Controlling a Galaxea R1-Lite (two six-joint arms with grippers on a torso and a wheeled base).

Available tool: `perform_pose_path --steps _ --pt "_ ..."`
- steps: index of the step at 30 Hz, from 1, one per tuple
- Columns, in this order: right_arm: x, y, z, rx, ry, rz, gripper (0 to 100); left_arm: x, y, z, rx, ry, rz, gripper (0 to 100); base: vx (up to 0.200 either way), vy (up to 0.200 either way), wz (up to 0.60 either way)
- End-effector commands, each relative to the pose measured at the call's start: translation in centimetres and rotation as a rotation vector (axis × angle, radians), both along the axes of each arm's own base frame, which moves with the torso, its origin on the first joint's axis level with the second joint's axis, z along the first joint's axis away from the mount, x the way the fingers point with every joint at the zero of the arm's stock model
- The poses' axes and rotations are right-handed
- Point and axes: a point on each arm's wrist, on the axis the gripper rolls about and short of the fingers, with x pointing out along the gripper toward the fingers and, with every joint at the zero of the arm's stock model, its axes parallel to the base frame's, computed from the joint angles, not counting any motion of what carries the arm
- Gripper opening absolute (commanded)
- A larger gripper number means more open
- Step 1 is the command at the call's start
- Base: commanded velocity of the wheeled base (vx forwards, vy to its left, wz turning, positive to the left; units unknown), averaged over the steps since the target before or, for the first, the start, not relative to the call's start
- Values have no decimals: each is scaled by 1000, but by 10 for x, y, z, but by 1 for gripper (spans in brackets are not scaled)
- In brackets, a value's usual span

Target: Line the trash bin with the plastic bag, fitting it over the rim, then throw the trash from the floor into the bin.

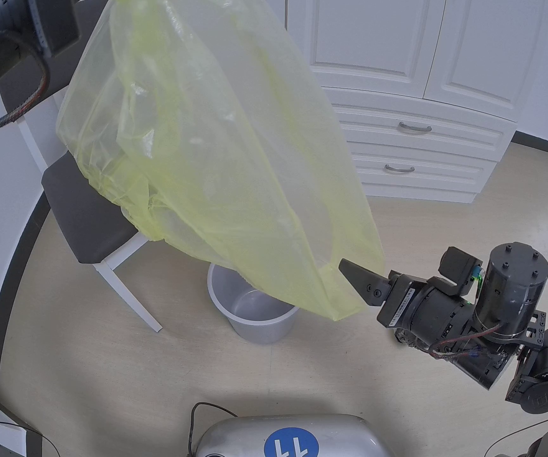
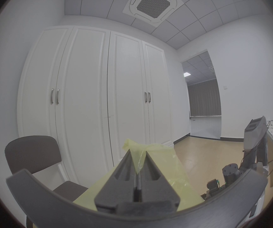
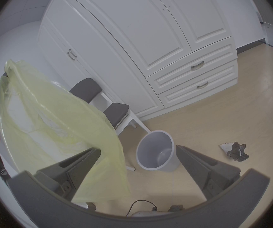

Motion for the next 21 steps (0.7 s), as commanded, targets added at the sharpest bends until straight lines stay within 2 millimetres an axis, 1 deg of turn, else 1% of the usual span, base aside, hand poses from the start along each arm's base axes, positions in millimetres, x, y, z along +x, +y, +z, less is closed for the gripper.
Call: perform_pose_path --steps 1,8,21 --pt "2 3 -5 -2 14 2 100 0 0 1 -2 -2 -1 0 0 0 0" --pt "6 7 -3 32 19 -8 100 -1 1 6 -15 -13 2 0 0 0 0" --pt "6 7 1 45 8 -14 100 -1 1 6 -17 -13 4 0 0 0 0"
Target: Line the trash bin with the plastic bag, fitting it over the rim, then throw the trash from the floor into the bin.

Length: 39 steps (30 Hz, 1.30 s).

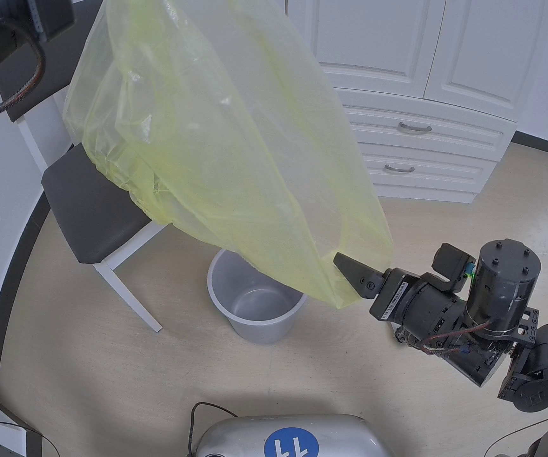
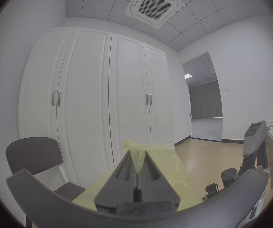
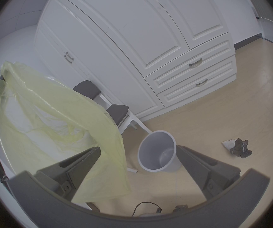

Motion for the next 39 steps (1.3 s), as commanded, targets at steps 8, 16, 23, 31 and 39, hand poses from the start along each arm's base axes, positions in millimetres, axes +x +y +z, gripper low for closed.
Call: perform_pose_path --steps 8,16,23,31,39 --pt "-1 0 2 9 -6 2 0 0 0 -1 2 1 1 0 0 0 0" --pt "-4 -4 10 48 -49 1 0 2 -2 -4 12 13 1 0 0 0 0" --pt "-3 -13 14 40 -60 -18 0 9 -7 -13 31 44 36 0 0 0 0" --pt "1 -48 16 -102 -85 -86 0 15 -22 -38 82 188 208 0 0 0 0" --pt "-13 -60 19 -226 -135 -73 0 39 -12 -81 59 331 293 0 0 0 0"
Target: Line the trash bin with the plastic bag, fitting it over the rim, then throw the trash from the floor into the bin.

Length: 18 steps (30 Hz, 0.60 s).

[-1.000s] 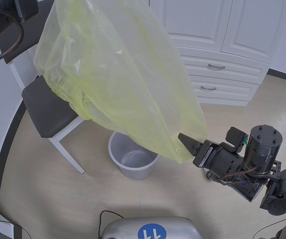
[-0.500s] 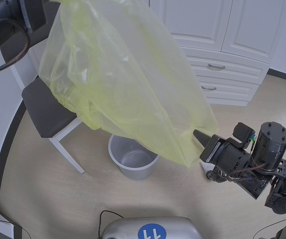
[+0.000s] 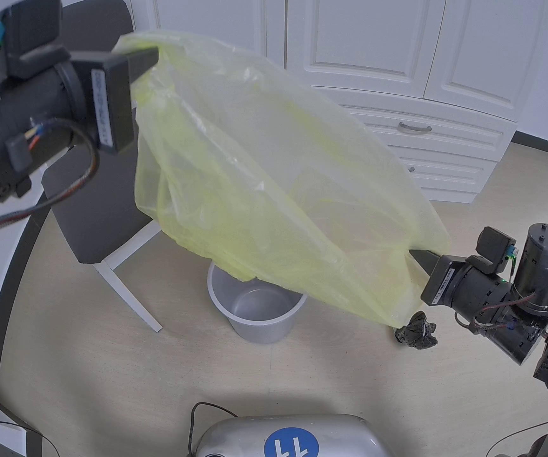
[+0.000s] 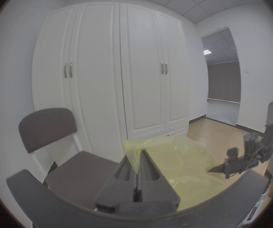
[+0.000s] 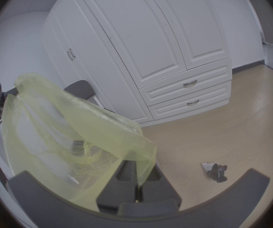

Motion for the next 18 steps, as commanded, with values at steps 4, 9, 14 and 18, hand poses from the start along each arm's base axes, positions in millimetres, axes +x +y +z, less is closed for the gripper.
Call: perform_pose_path --steps 4,9,14,18 --pt "-20 -11 9 -78 -64 16 0 20 17 -68 19 178 104 0 0 0 0" --pt "-19 -3 5 -95 -54 25 0 24 34 -125 93 341 116 0 0 0 0" --pt "-27 -5 14 -165 -61 26 0 25 37 -147 5 433 38 0 0 0 0" --pt "-24 -6 36 -239 -36 32 0 36 44 -143 -55 402 73 0 0 0 0"
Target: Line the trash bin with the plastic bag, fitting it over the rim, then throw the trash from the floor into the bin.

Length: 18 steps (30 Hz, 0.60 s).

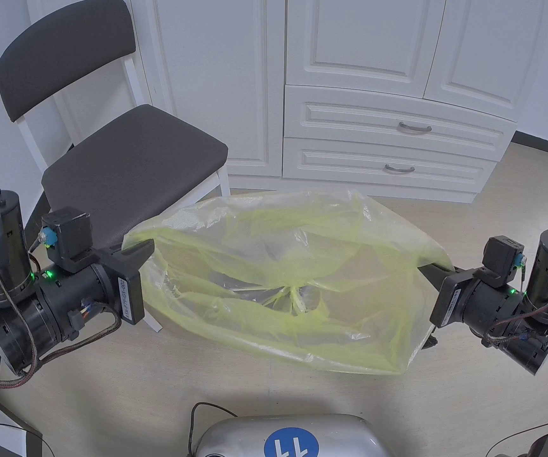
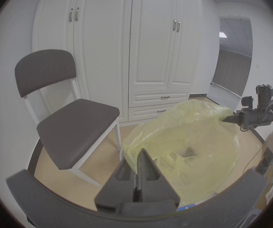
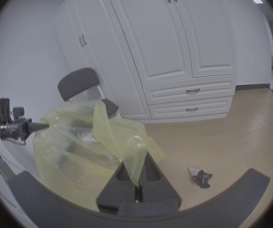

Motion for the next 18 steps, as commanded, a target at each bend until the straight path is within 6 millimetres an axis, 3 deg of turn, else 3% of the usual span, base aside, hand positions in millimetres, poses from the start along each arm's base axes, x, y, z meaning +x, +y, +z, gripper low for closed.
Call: perform_pose_path --steps 1,3,11,18 --pt "-4 -2 36 -55 -16 12 0 12 12 -8 -71 12 51 0 0 0 0" --pt "-7 -5 44 -70 5 15 0 12 13 -8 -75 2 56 0 0 0 0" --pt "-23 -17 45 -120 3 22 0 14 19 -13 -69 13 88 0 0 0 0" --pt "-25 -19 34 -210 3 32 0 9 28 -12 -85 -21 112 0 0 0 0"
